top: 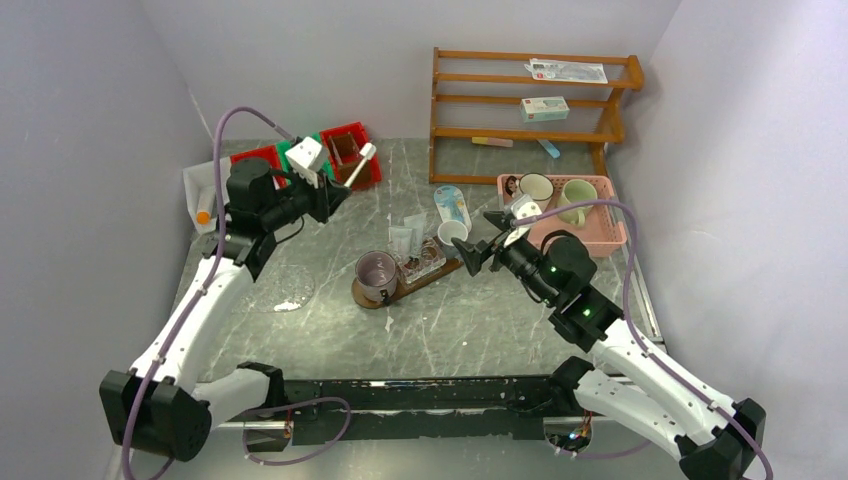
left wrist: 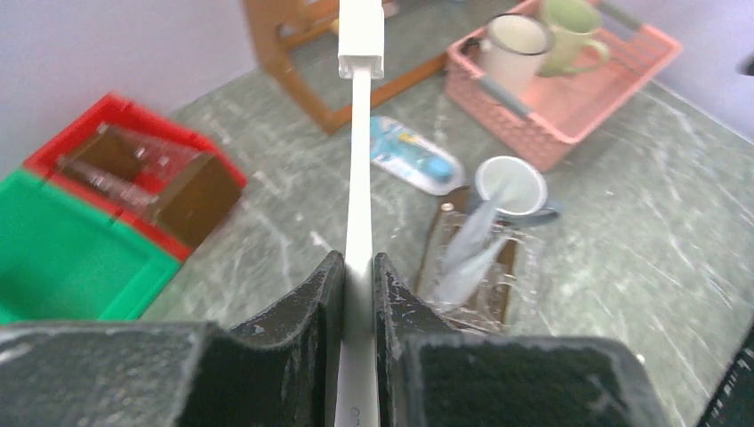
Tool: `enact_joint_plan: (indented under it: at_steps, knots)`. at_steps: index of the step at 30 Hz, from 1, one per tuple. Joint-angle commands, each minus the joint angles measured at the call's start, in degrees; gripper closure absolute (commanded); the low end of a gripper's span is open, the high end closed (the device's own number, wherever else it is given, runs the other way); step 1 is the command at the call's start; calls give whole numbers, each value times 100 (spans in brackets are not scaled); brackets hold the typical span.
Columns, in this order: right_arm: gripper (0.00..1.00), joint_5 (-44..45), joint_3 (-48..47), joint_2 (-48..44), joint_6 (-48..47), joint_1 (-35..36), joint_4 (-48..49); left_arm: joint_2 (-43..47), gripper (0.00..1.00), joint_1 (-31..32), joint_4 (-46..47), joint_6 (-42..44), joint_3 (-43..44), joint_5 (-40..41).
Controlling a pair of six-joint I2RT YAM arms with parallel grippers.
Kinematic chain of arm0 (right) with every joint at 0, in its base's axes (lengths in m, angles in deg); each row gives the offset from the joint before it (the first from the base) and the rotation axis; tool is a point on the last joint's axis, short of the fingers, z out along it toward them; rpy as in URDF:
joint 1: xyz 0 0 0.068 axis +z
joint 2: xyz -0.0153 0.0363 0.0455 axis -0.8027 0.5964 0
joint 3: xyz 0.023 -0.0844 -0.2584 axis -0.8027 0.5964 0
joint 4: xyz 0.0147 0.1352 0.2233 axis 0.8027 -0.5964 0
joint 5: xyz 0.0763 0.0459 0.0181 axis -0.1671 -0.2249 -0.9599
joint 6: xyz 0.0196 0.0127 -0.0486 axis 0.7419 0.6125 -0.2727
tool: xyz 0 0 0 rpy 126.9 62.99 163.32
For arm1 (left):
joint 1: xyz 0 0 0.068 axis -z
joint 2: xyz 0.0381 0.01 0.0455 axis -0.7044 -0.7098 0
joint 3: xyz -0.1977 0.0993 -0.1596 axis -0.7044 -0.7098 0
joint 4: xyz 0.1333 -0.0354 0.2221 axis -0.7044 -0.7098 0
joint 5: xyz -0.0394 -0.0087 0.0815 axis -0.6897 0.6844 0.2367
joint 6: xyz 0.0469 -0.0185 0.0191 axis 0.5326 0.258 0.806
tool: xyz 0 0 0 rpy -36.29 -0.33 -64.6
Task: Prepare toiletry sets of a toothbrush and toothpaste on the tray
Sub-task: Pick up the toothbrush from the storage box.
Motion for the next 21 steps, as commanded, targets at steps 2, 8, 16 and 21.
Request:
enact_joint_plan:
  at_steps: [2,8,16,21]
  knots:
    - [15,-837,-286,9,-233,-24,-78,524,95,313,539,446,-239,-1177]
    - [15,-1583,-494,243,-315,-24,-1,861,95,538,628,713,-548,-1638]
    - [15,-2564,-1083,802,-596,-29,-108,1254,95,841,795,1237,-878,-2134]
    - [16,-3109,-1422,1159,-696,-24,-111,1342,95,1001,851,1462,-970,-2557]
